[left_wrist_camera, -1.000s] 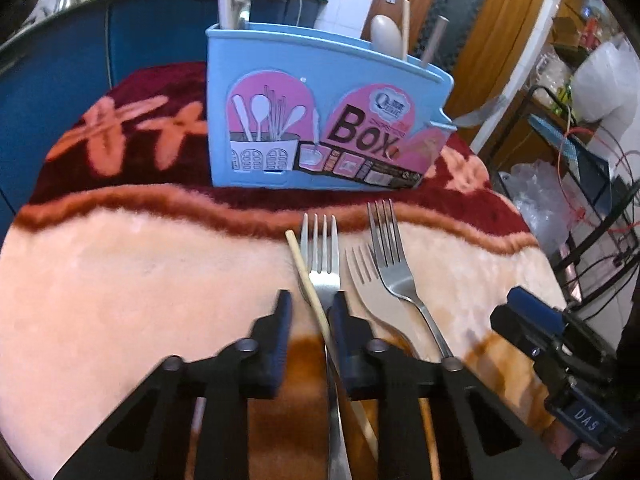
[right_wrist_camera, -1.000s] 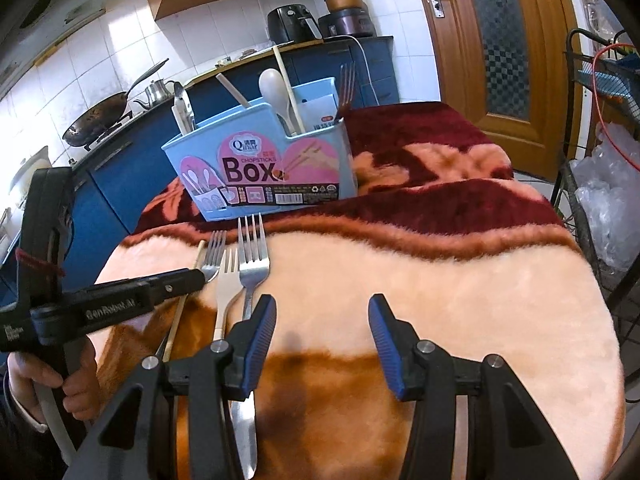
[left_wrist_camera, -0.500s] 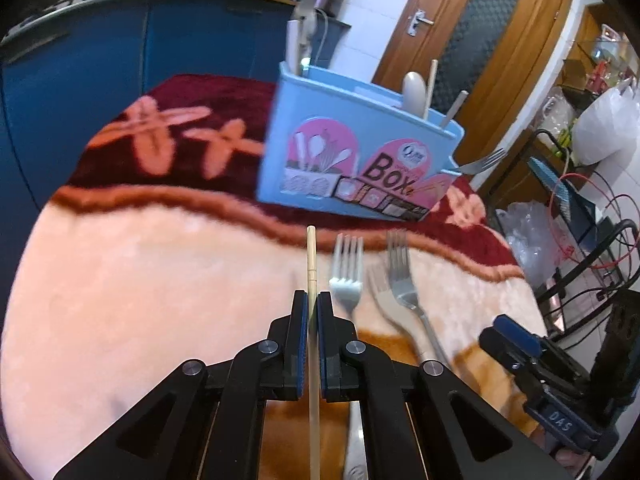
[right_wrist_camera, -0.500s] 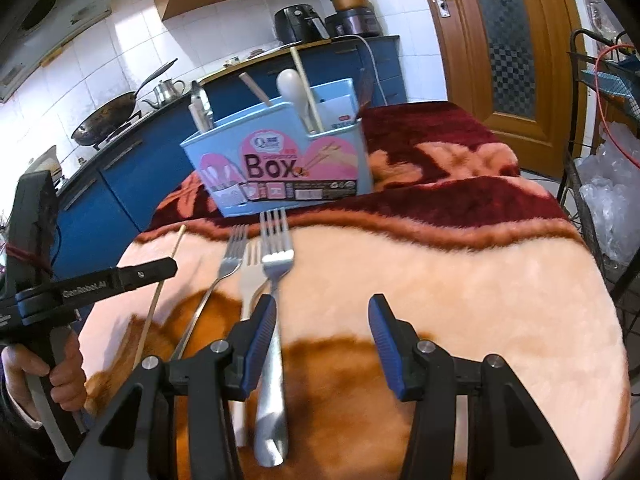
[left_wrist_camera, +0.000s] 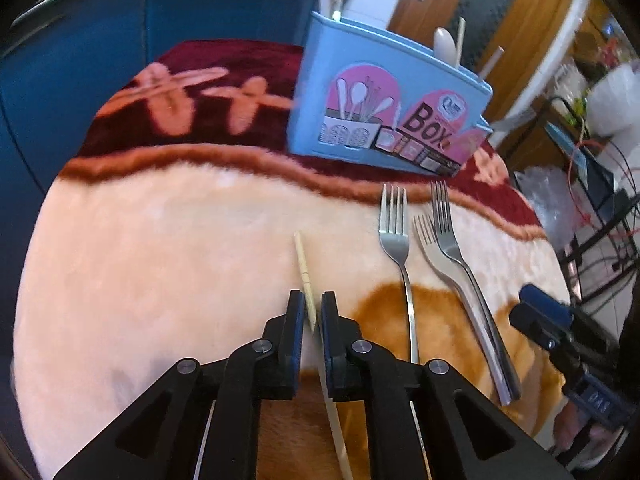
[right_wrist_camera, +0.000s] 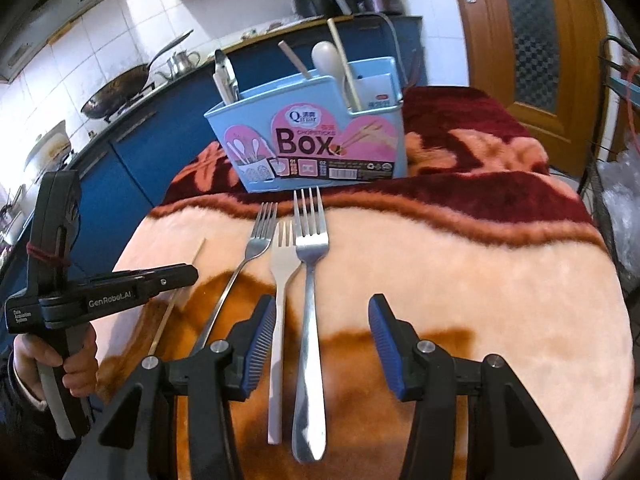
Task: Organize utensils
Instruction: 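Grasp a bamboo chopstick with the left tool while the right tool grasps a silver fork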
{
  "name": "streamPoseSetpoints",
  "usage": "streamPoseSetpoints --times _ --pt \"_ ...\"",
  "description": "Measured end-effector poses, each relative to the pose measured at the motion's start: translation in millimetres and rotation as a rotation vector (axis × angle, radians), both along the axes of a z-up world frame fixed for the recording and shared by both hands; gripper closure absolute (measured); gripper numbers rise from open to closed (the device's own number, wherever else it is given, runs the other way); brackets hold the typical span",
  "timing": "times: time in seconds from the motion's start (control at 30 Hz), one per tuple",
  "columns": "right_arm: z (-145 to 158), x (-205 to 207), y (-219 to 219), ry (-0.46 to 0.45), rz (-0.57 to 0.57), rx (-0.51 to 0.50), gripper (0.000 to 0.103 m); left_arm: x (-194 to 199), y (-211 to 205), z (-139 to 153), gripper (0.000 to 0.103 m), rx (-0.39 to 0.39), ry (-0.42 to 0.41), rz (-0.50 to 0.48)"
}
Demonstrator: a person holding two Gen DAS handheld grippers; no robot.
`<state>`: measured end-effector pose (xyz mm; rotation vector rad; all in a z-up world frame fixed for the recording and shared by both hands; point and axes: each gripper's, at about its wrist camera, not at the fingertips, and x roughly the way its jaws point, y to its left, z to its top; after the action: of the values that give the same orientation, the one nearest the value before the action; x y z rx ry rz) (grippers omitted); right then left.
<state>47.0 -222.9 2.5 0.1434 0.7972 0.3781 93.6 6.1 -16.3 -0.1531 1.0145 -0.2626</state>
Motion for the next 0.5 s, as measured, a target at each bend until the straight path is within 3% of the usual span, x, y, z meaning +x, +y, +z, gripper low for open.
streamPoseSetpoints --times 0.5 --pt "-4.1 78.4 23.7 0.048 0.12 -0.063 0.051 20.4 11.8 -1.2 0.096 -0.094 -0.019 -0.019"
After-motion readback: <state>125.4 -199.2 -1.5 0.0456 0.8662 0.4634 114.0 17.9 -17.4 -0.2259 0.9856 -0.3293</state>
